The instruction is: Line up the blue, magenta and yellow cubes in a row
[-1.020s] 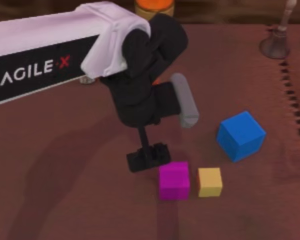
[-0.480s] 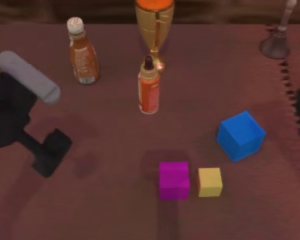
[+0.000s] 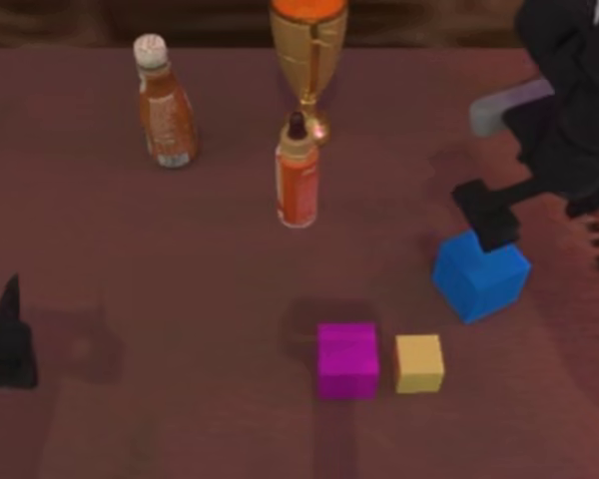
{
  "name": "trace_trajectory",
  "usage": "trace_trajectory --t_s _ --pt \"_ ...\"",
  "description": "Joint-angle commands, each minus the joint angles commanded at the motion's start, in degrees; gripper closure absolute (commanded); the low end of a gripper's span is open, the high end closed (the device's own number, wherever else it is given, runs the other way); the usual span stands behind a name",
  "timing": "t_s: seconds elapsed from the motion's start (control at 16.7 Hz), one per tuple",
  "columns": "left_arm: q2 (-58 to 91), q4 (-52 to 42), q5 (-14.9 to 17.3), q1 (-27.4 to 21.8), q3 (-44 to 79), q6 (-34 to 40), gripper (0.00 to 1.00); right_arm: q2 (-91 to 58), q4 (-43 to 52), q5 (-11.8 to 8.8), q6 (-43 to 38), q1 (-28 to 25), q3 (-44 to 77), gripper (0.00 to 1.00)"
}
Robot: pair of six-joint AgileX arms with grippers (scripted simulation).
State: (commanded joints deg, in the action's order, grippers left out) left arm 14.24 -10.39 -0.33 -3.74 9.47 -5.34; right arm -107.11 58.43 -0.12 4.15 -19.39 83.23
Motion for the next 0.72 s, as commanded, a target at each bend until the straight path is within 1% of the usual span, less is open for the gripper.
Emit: trace_trajectory --t_s 0.18,0.3,0.72 --pt "-9.7 6.5 0.2 3.3 -6.6 3.5 0.00 -8.4 4.5 0.1 0.4 -1.7 7.9 0.00" --pt "-13.1 9.3 0.3 4.5 -8.8 4.8 0.00 -12.0 6.2 0.2 0.6 -2.4 11.2 0.00" --pt "-14.2 10.4 0.3 4.9 -9.5 5.3 0.00 -13.2 6.5 0.2 0.6 -2.3 12.1 0.00"
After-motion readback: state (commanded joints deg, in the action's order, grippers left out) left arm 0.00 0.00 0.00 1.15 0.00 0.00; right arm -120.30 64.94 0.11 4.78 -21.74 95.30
